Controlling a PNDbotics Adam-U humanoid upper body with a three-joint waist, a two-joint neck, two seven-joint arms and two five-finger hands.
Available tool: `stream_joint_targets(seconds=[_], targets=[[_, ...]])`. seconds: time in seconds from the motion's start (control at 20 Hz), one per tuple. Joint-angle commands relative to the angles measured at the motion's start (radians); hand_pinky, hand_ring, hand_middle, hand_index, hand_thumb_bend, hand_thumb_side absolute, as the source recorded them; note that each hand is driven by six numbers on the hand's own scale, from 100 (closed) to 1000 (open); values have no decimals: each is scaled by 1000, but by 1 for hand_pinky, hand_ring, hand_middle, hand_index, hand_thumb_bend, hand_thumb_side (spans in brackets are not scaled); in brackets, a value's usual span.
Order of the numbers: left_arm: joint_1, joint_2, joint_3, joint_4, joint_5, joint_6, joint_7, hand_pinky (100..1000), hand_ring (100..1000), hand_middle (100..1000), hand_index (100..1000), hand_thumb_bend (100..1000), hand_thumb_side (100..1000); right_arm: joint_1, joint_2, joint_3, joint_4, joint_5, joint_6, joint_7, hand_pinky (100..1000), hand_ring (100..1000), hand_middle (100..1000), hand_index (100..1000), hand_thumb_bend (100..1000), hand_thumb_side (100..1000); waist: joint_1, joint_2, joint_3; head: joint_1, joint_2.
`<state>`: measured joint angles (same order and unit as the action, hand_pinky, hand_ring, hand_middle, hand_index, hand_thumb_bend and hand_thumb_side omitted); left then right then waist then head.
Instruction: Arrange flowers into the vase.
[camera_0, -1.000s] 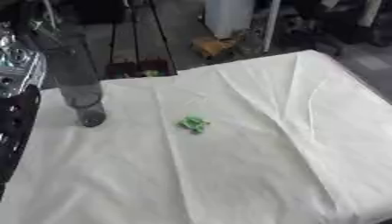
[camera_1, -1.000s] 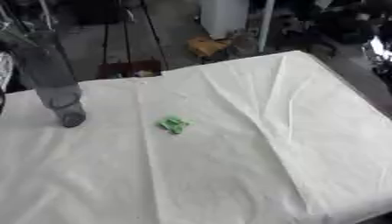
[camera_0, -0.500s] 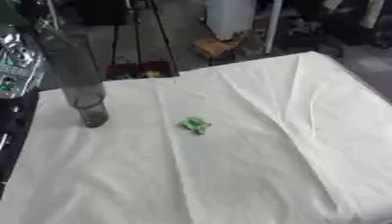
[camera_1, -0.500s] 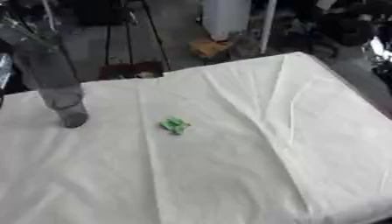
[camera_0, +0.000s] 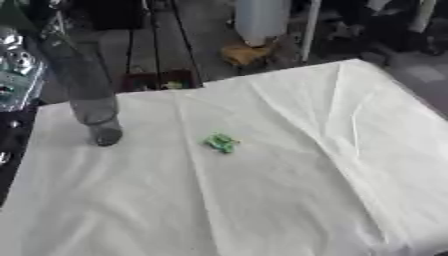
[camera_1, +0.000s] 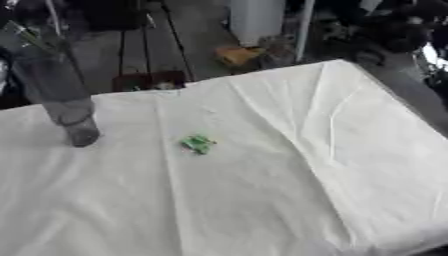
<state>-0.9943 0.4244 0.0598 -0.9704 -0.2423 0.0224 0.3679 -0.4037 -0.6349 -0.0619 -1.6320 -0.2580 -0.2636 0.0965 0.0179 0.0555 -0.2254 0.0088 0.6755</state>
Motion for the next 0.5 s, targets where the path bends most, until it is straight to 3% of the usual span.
stream_joint_targets(seconds=[0.05,0.5], targets=[[-29,40,2,-7,-34,20,-23,571,535,524,647,1000,693,-8,-19,-10,-6,-10,-1,3,798,837,875,953,172,496,-2,-15,2,28,-10],[-36,43,0,11,-118,61,-62,700,675,663,734,1000,729,-8,-20,-9,-5,-10,-1,6,799,836,874,953,172,496,-2,-19,1,56,-34]])
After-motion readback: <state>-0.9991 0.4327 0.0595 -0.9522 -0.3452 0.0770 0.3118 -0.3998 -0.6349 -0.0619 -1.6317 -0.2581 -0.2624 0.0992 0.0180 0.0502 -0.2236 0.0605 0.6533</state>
